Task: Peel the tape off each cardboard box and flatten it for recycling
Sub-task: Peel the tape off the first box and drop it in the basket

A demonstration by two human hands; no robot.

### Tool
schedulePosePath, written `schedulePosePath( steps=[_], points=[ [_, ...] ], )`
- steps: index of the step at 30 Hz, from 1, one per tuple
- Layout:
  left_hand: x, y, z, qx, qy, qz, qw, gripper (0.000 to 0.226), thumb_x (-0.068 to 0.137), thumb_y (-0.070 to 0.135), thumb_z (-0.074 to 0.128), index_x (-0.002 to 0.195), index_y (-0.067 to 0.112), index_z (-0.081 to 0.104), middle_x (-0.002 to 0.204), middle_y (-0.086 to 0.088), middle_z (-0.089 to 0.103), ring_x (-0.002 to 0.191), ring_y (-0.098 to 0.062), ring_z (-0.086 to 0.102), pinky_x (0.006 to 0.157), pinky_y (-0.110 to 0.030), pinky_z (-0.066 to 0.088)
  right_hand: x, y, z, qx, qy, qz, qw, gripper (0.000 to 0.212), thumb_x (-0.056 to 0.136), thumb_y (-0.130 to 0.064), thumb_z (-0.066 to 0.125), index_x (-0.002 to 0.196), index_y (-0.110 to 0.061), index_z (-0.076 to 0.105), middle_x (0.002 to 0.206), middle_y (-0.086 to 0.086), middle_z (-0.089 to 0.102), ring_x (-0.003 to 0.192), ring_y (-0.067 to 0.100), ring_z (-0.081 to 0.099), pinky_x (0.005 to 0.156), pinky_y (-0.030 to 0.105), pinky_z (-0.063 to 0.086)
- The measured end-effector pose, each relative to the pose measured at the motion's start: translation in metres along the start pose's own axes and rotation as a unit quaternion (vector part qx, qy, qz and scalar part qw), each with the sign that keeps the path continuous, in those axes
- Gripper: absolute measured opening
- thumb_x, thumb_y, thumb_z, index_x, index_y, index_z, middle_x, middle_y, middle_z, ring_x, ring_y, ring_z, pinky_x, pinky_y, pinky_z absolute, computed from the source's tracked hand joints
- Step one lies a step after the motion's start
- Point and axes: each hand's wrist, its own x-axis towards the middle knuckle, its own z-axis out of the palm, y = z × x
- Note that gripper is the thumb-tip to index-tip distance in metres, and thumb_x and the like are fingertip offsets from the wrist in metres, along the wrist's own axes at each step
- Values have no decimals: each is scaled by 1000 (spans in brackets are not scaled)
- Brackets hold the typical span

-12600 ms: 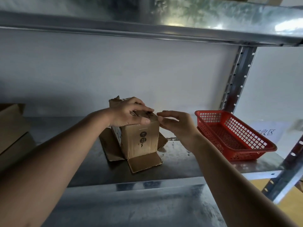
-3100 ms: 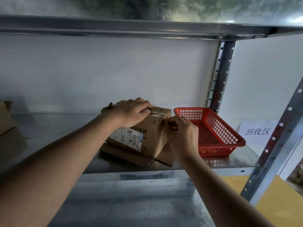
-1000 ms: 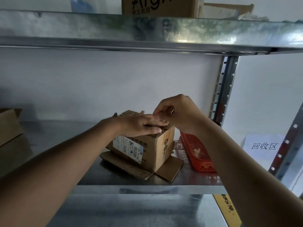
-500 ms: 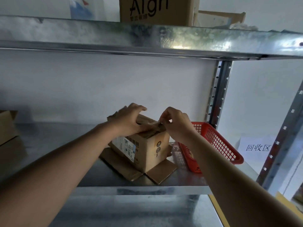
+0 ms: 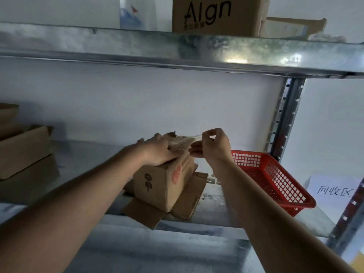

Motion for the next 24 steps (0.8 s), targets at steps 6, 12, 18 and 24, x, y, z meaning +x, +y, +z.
schedulePosePath(
  steps=[6, 12, 18, 24],
  points=[
    [-14, -20, -17, -51, -66, 20, 996, 76, 70, 89, 47, 132, 45, 53, 117, 15, 70, 103, -10, 68, 95, -39, 55, 2, -6, 0, 238, -79, 77, 965, 26, 113, -13, 38, 118, 8, 52, 120, 25, 70, 101, 38, 76, 92, 50, 62],
    [-19, -28, -7, -88, -52, 37, 994, 70, 92, 61, 52, 157, 45, 29, 146, 14, 48, 115, -9, 58, 87, -33, 51, -1, -3, 3, 238, -67, 5, 969, 2, 105, -5, 59, 104, -4, 59, 93, 16, 76, 90, 32, 77, 80, 36, 62],
    [-19, -55, -9, -54, -26, 47, 997, 77, 90, 20, 52, 148, 65, 29, 145, 33, 33, 120, -8, 46, 77, -29, 43, 11, -11, -12, 98, 38, -94, 990, 3, 92, -18, 78, 95, -18, 80, 87, 2, 80, 64, 7, 64, 66, 20, 54],
    [-13, -58, -6, -100, -36, 77, 991, 50, 100, 53, 49, 149, 59, 38, 142, 33, 33, 107, 4, 46, 76, -21, 30, 11, 0, 1, -301, -12, -231, 925, 9, 94, -27, 75, 93, -25, 84, 73, -25, 67, 71, -13, 63, 64, 2, 41]
  ],
)
